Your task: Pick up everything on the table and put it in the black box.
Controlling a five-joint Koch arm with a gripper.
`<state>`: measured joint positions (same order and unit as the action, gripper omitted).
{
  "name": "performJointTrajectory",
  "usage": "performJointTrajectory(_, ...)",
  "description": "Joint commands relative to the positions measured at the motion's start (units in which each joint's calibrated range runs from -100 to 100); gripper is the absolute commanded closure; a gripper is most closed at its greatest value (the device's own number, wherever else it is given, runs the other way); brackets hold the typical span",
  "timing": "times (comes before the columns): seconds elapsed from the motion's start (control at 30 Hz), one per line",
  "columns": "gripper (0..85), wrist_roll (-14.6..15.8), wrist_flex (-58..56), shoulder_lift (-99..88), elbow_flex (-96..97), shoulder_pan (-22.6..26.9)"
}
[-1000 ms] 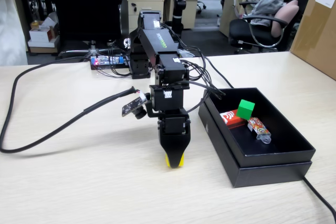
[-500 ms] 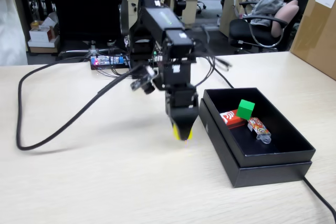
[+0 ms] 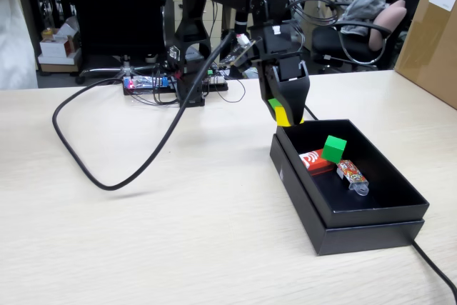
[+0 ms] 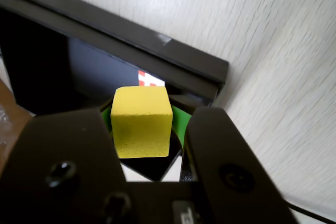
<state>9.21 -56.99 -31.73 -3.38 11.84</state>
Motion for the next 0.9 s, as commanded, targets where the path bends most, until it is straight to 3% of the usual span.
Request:
performJointTrajectory(0.0,81.9,0.83,0.27,-1.6,-2.88,1.56)
performJointTrajectory(0.27,81.9,0.49,1.74,8.03,-5.96,2.69)
performJointTrajectory(0.43,81.9,-2.05,4.85,11.94,-5.42,2.78)
performJointTrajectory(0.63,81.3,-2.74,5.89,13.77,-5.23,3.17)
performJointTrajectory(0.73,66.6,-2.2,5.8,13.89,-4.51,3.42)
performJointTrajectory(0.87,59.8,-2.05,5.8,13.89,-4.06,3.37)
